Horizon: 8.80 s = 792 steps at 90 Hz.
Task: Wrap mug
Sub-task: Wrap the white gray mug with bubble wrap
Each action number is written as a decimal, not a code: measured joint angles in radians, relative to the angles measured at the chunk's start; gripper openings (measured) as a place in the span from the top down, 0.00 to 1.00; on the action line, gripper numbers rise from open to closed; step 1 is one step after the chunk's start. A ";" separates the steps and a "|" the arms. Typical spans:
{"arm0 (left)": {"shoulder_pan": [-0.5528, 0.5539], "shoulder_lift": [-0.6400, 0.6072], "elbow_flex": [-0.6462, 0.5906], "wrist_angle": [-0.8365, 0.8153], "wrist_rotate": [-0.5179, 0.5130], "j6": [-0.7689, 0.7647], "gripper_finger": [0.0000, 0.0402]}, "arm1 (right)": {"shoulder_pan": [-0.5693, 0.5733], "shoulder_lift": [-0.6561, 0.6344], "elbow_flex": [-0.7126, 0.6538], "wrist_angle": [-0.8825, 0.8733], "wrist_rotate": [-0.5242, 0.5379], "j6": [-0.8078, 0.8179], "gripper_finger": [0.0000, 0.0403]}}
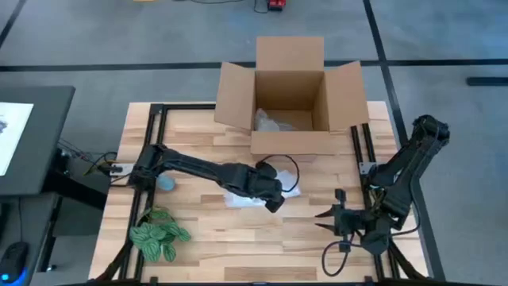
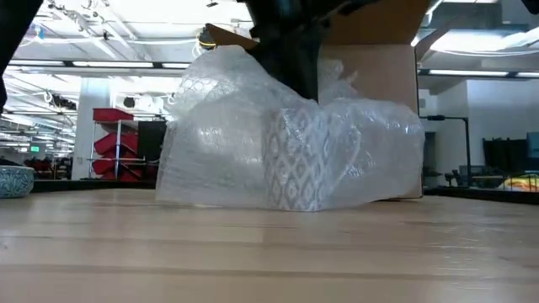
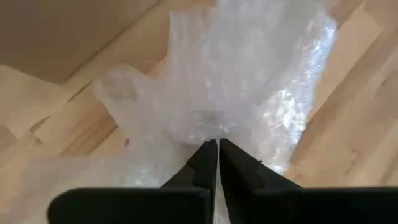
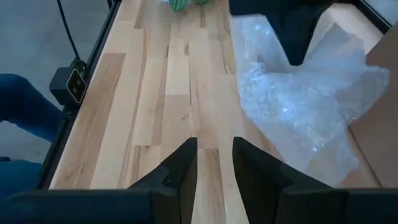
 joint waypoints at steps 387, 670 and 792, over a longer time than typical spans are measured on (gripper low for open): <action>-0.107 -0.068 -0.171 -0.062 -0.094 -0.103 1.00 | -0.801 0.368 0.003 0.534 -0.662 -0.482 1.00; -0.434 -0.101 -0.574 0.745 -0.786 -0.061 1.00 | -0.635 0.327 -0.274 0.831 -0.715 -0.319 0.88; -0.541 -0.116 -0.379 0.588 -0.752 -0.046 1.00 | -0.698 0.510 0.633 -0.319 -0.834 -0.542 0.67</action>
